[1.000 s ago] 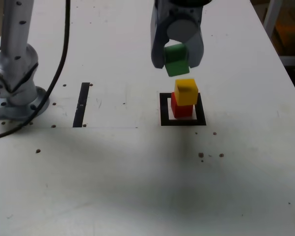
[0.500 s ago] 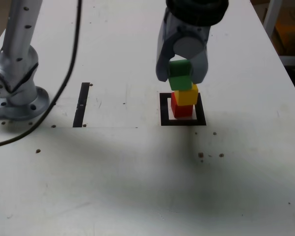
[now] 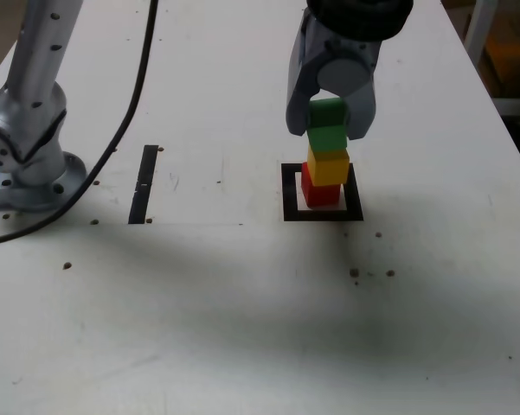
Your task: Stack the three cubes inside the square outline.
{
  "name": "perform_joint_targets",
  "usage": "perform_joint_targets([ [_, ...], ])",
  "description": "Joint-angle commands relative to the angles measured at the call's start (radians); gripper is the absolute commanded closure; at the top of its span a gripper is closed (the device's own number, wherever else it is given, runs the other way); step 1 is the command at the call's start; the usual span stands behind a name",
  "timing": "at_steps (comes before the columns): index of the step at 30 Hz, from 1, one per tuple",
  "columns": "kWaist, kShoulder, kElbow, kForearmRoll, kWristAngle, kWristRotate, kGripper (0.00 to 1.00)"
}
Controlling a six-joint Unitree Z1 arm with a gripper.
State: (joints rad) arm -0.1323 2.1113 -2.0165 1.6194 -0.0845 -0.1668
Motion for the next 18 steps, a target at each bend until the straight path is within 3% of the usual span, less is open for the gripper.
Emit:
perform_joint_targets([
  [1, 0.003, 0.000, -0.002, 0.023, 0.002, 0.001, 0.88],
  [8, 0.003, 0.016, -0.001, 0.023, 0.002, 0.001, 0.81],
  [18, 0.003, 0.032, -0.004, 0.023, 0.003, 0.001, 0.63],
])
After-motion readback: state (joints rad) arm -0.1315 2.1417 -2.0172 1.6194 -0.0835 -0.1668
